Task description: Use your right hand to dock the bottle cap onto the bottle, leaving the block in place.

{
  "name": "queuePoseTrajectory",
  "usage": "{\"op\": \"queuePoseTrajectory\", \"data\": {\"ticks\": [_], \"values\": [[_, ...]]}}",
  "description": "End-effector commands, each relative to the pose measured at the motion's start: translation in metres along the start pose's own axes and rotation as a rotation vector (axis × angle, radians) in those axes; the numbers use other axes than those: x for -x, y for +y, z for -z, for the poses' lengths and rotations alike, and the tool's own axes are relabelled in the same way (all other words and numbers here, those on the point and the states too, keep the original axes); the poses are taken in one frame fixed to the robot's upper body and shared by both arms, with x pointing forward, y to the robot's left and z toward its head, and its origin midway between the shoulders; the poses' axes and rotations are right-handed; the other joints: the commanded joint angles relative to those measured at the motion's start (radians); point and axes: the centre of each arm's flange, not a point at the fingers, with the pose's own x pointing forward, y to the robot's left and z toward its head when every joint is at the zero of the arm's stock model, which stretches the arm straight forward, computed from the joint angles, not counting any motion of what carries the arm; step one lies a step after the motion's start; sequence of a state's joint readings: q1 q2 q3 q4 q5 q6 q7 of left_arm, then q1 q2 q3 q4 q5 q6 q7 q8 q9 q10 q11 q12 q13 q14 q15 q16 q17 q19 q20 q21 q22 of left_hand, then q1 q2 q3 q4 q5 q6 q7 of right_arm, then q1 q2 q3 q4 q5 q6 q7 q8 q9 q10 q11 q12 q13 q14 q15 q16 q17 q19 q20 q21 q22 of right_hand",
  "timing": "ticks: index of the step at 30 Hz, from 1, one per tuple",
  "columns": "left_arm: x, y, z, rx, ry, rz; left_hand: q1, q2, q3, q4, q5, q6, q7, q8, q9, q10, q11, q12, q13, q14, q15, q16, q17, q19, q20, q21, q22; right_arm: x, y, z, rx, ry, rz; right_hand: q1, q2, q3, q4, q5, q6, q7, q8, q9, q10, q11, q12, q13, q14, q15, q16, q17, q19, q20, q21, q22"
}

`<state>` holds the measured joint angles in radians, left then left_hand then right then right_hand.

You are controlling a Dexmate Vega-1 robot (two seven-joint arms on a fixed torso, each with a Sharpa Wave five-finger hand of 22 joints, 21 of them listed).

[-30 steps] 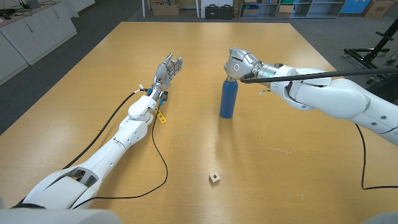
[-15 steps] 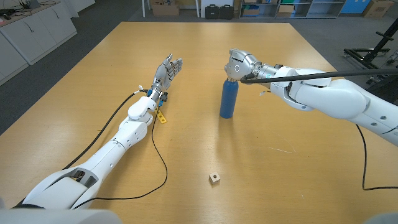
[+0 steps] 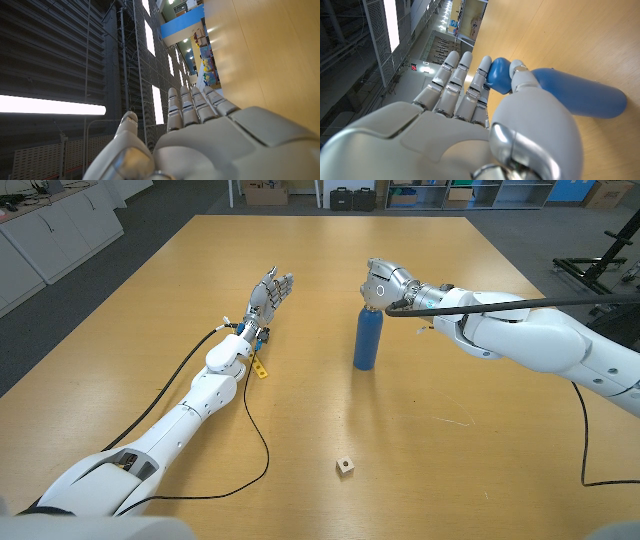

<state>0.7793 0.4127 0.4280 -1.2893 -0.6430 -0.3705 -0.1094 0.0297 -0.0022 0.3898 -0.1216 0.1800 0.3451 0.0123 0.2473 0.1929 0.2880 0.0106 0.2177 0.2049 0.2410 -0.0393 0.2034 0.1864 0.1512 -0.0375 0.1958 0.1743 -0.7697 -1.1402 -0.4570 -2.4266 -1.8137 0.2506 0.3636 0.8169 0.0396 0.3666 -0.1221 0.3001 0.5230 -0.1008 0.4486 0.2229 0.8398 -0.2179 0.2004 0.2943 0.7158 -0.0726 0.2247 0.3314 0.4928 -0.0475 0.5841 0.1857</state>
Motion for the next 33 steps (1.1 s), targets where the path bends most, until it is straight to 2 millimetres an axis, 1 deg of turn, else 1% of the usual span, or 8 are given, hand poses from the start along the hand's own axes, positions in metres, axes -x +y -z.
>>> {"op": "queuePoseTrajectory", "data": {"ticks": [1,5,16,19,27,28,32,33], "values": [[0.0009,0.0009,0.001,0.002,0.001,0.002,0.0,0.004,0.004,0.002,-0.001,0.012,-0.003,-0.003,0.005,0.008,-0.001,-0.004,0.003,0.007,-0.021,0.0,0.003,0.005,-0.025,-0.001,0.003,-0.0017,0.0003,0.0004,0.015,0.023,-0.029,-0.021,-0.007,-0.009,0.004,0.011,0.08,-0.121,0.048,0.001,-0.041,-0.002,-0.005,0.005,-0.021,-0.129,-0.009,0.009,-0.012,-0.071,-0.006,0.003],[0.0014,0.0011,0.0009,0.001,0.003,0.002,0.0,0.004,0.005,0.002,-0.001,0.012,-0.004,-0.003,0.005,0.008,-0.001,-0.004,0.003,0.007,-0.021,0.0,0.003,0.004,-0.024,-0.001,0.003,-0.0007,0.0002,0.0009,0.013,0.027,-0.031,-0.031,-0.012,-0.013,0.006,0.017,0.058,-0.121,0.039,-0.001,-0.063,-0.002,-0.006,0.007,-0.038,-0.129,-0.012,0.012,-0.013,-0.066,-0.009,0.003],[0.0021,0.0004,0.0012,0.002,0.004,0.004,0.0,0.004,0.005,0.001,-0.001,0.012,-0.005,-0.004,0.005,0.01,-0.001,-0.004,0.003,0.006,-0.022,-0.001,0.003,0.005,-0.024,0.0,0.003,-0.001,-0.0013,0.0024,0.006,0.036,-0.026,-0.034,-0.014,-0.014,0.007,0.018,0.056,-0.121,0.038,0.0,-0.067,-0.003,-0.005,0.008,-0.041,-0.128,-0.012,0.013,-0.014,-0.062,-0.01,0.003],[0.002,0.0001,0.0015,0.002,0.004,0.004,0.0,0.004,0.005,0.001,-0.001,0.011,-0.006,-0.004,0.005,0.009,0.0,-0.004,0.003,0.006,-0.021,-0.001,0.003,0.004,-0.024,-0.001,0.003,-0.001,-0.0002,0.0006,0.001,0.033,-0.025,-0.039,-0.018,-0.017,0.009,0.02,0.054,-0.121,0.038,0.0,-0.074,-0.002,-0.005,0.009,-0.046,-0.128,-0.013,0.015,-0.014,-0.053,-0.011,0.003],[0.0021,-0.0001,0.0021,0.003,0.005,0.003,0.001,0.005,0.005,0.001,-0.001,0.013,-0.007,-0.005,0.005,0.009,-0.001,-0.005,0.003,0.008,-0.021,-0.001,0.003,0.005,-0.024,0.0,0.003,0.0,0.003,-0.002,-0.003,0.032,-0.028,-0.047,-0.026,-0.022,0.009,0.024,0.046,-0.121,0.034,-0.001,-0.088,-0.002,-0.005,0.01,-0.057,-0.128,-0.015,0.017,-0.017,-0.047,-0.014,0.003],[0.002,-0.0002,0.0022,0.002,0.005,0.004,0.001,0.005,0.005,0.001,-0.001,0.012,-0.007,-0.005,0.005,0.009,-0.001,-0.005,0.003,0.007,-0.021,-0.001,0.003,0.004,-0.024,-0.001,0.003,0.0003,0.0033,-0.0022,-0.002,0.033,-0.028,-0.049,-0.029,-0.023,0.009,0.025,0.044,-0.121,0.034,-0.001,-0.092,-0.002,-0.005,0.011,-0.063,-0.127,-0.016,0.018,-0.018,-0.044,-0.016,0.003],[0.0015,-0.0003,0.0023,0.003,0.005,0.005,0.001,0.005,0.005,0.001,-0.001,0.013,-0.007,-0.005,0.005,0.009,-0.002,-0.005,0.003,0.007,-0.021,-0.001,0.003,0.004,-0.024,-0.001,0.003,0.0013,0.004,-0.004,0.004,0.038,-0.03,-0.067,-0.042,-0.031,0.011,0.042,0.016,-0.121,0.022,-0.001,-0.146,-0.001,-0.007,0.016,-0.117,-0.126,-0.025,0.025,-0.051,-0.017,-0.035,0.003],[0.0014,-0.0003,0.0023,0.003,0.005,0.005,0.001,0.005,0.005,0.001,-0.001,0.013,-0.007,-0.005,0.005,0.009,-0.002,-0.005,0.003,0.007,-0.021,-0.001,0.003,0.004,-0.024,-0.001,0.003,0.0017,0.0042,-0.0044,0.005,0.038,-0.029,-0.078,-0.05,-0.036,0.013,0.053,-0.008,-0.121,0.012,-0.002,-0.184,0.0,-0.01,0.018,-0.151,-0.124,-0.028,0.031,-0.069,-0.002,-0.046,0.003]]}}
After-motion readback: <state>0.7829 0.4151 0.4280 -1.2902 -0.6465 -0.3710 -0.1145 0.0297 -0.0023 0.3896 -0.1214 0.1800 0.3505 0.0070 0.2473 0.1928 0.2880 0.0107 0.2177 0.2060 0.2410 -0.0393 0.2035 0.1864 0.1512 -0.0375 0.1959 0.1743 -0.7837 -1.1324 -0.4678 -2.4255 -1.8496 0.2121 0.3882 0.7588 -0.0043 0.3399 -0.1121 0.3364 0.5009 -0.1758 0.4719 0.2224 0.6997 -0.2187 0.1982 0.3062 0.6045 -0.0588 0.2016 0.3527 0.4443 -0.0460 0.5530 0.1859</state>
